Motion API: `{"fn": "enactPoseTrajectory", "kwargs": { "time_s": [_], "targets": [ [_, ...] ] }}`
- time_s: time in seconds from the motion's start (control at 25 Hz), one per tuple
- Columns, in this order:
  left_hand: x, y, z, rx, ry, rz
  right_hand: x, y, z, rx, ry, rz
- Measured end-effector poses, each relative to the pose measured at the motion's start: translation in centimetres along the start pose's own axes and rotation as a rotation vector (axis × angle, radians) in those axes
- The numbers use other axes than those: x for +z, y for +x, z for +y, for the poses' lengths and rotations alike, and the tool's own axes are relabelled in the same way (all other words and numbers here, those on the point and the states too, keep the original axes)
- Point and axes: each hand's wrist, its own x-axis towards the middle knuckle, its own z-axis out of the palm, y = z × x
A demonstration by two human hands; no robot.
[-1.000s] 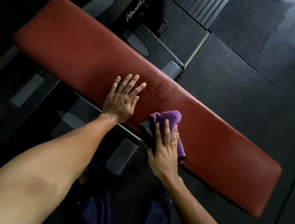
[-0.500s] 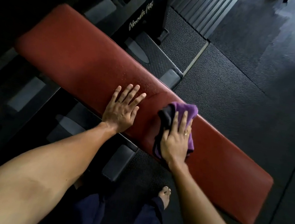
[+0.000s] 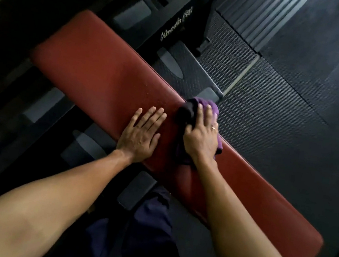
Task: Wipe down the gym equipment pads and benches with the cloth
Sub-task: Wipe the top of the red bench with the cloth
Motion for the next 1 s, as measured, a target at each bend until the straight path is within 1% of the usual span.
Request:
{"fn": "enactPoseTrajectory", "kwargs": {
  "time_s": [0.04,0.08,0.16,0.24,0.28,0.36,0.44,0.48,0.56,0.64,0.72,0.84,0.92,1.0],
  "targets": [
    [-0.2,0.1,0.1,0.000,-0.003,-0.004,-0.6,-0.8,1.2,0.078,0.028,0.008],
    [-0.3,0.2,0.2,-0.006,-0.010,-0.005,-0.8,-2.3,2.2,0.102,0.027,0.027],
    [-0.4,1.0,0.1,-0.033,-0.034,0.005,-0.4,-6.1,2.7,0.014,-0.011,0.041],
    [-0.6,2.7,-0.5,-0.083,-0.038,0.031,0.7,-8.1,1.6,-0.109,-0.019,-0.034],
    [-0.8,3.9,-1.2,-0.108,-0.038,0.037,1.1,-7.6,0.5,-0.177,-0.012,-0.067],
    [-1.1,6.0,-2.9,-0.103,-0.018,0.045,1.5,-4.7,-2.2,-0.307,-0.003,-0.059],
    [-1.2,8.1,-4.9,-0.074,0.010,0.044,0.9,0.2,-4.4,-0.358,0.010,-0.077],
    [-1.4,8.9,-5.9,-0.067,0.028,0.037,0.3,2.8,-5.3,-0.324,0.001,-0.118],
    [-1.8,10.0,-7.1,-0.061,0.065,-0.001,-1.1,7.1,-5.9,-0.161,0.001,-0.199],
    [-2.1,10.2,-7.1,-0.066,0.079,-0.049,-2.6,7.7,-4.3,-0.036,-0.010,-0.256],
    [-2.2,10.3,-7.0,-0.079,0.079,-0.067,-3.9,5.3,-1.4,-0.026,-0.031,-0.247],
    [-2.4,10.4,-7.1,-0.097,0.053,-0.073,-4.9,2.0,1.5,-0.083,-0.068,-0.242],
    [-2.4,10.7,-7.1,-0.101,0.038,-0.073,-4.4,3.6,-0.2,-0.084,-0.068,-0.245],
    [-2.2,10.7,-7.2,-0.091,0.031,-0.055,-3.2,6.3,-4.3,-0.116,-0.040,-0.257]
  ]
}}
